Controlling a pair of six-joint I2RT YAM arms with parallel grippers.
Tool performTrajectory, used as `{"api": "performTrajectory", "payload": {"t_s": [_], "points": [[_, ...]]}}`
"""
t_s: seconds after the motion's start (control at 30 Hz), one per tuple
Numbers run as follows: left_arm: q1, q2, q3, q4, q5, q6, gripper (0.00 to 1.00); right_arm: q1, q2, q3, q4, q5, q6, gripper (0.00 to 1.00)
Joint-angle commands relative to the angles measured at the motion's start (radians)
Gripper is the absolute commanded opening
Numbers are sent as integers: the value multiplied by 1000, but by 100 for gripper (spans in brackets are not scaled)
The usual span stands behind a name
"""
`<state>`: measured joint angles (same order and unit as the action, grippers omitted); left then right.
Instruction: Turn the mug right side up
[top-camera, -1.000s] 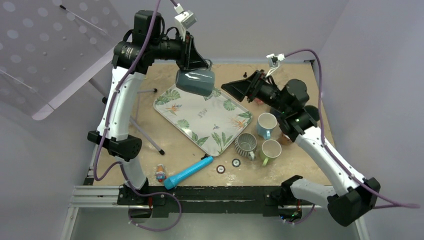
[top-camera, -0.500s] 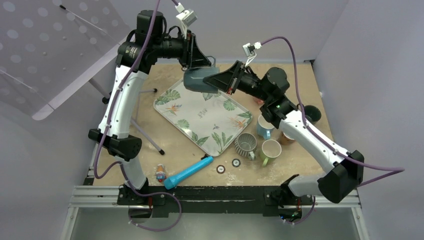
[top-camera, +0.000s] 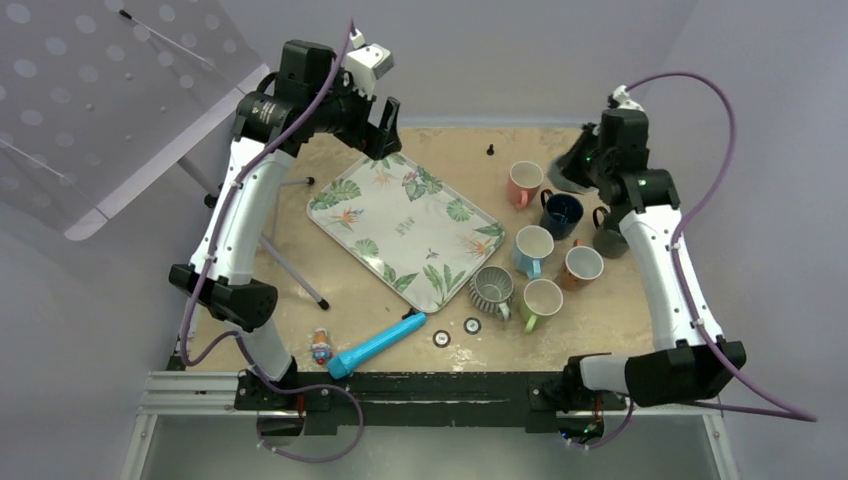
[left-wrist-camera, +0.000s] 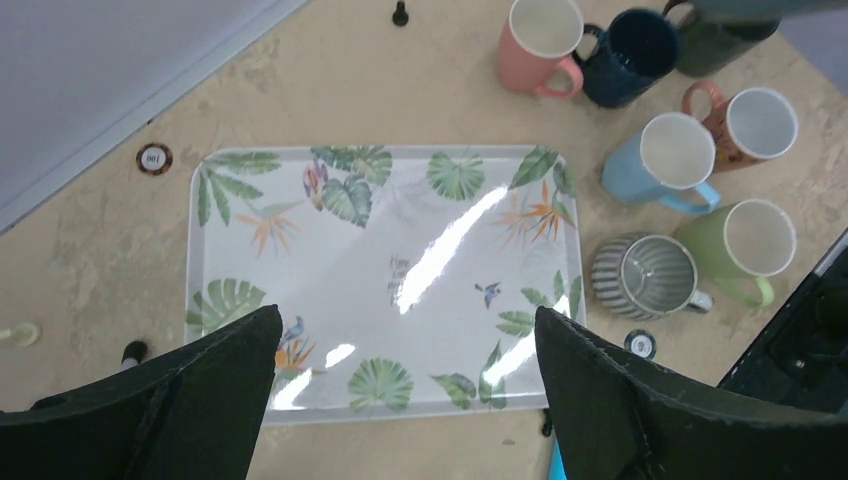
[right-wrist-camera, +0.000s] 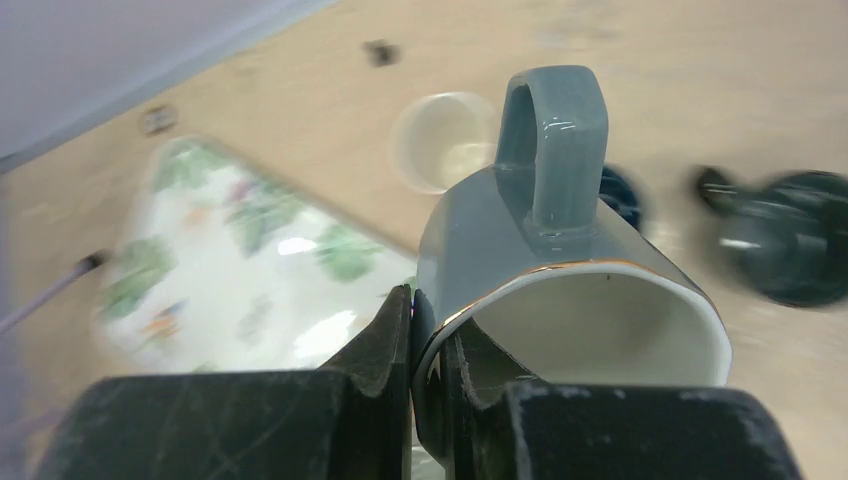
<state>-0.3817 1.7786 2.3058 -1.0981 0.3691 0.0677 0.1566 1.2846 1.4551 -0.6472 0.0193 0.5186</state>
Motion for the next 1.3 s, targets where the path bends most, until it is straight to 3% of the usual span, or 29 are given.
{"api": "performTrajectory", "payload": {"t_s": [0.0, 0.2, 0.33, 0.5, 0.7, 0.87, 1.0, 1.17, 1.27], "points": [[0, -82, -131, 7, -86, 76, 100, -131, 47, 144, -141, 305, -200, 0], [0, -161, -333, 72, -81, 66, 100, -264, 180, 242, -214, 441, -261, 0], [0, -190, -408, 88, -92, 78, 100, -343, 157, 209, -271, 529, -257, 0], [0, -180, -428, 89, -105, 89, 100, -528, 8, -18, -175, 388, -248, 0], [3, -158, -424, 93, -71, 83, 100, -642, -76, -317, -45, 254, -232, 0], [3, -159, -428, 88, -58, 80, 100, -776, -39, -373, -12, 112, -232, 0], [4, -161, -437, 92, -58, 83, 100, -813, 28, -408, 6, 6, -218, 0], [3, -154, -414, 87, -45, 87, 100, -816, 75, -435, 31, -11, -204, 0], [4, -150, -411, 85, -23, 95, 100, -816, 90, -421, 25, 13, -212, 12]]}}
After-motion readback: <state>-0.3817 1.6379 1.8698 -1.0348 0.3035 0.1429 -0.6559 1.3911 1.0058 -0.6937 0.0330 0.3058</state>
